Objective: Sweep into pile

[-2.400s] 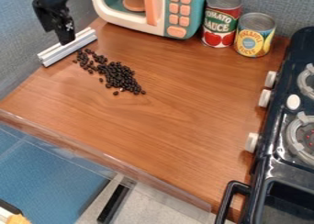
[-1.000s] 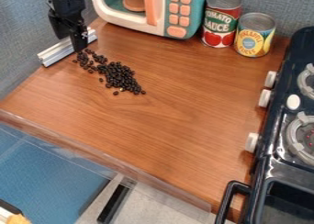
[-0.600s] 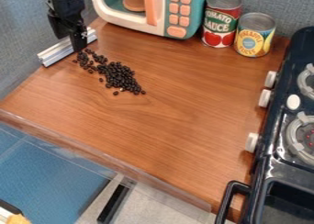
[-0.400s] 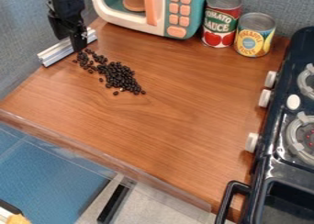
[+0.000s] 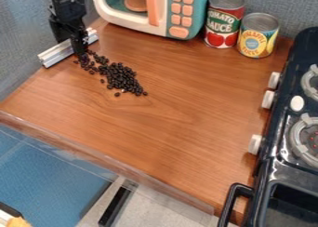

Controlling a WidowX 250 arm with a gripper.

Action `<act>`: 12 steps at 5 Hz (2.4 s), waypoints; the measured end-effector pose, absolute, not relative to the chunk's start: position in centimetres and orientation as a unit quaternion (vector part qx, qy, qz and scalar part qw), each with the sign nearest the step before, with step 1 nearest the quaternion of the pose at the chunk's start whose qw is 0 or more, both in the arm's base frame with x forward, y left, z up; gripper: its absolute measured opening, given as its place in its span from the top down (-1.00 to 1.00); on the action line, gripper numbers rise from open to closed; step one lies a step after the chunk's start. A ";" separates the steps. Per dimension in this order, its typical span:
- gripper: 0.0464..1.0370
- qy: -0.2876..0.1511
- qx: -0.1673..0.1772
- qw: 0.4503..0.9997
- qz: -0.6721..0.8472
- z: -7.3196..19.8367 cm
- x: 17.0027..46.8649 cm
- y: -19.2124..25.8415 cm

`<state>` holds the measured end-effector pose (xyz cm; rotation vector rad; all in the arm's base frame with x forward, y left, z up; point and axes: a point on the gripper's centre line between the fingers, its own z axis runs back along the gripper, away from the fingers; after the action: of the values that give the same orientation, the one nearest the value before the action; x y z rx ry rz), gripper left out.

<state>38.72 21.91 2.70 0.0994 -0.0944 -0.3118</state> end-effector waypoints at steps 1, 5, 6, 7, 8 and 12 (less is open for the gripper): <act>-0.82 -0.043 0.058 0.986 -0.148 2.0 38.9 22.4; 0.26 -0.040 0.055 0.987 -0.142 1.2 37.9 21.8; 0.26 -0.038 0.049 0.988 -0.141 1.3 37.4 21.3; 0.26 -0.028 0.040 0.990 -0.133 1.2 37.0 21.1; 0.26 -0.019 0.031 0.991 -0.126 1.1 36.6 20.5; 0.26 -0.014 0.016 0.992 -0.123 1.0 35.8 16.9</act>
<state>35.78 16.94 0.97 0.0330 -0.0284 -0.2474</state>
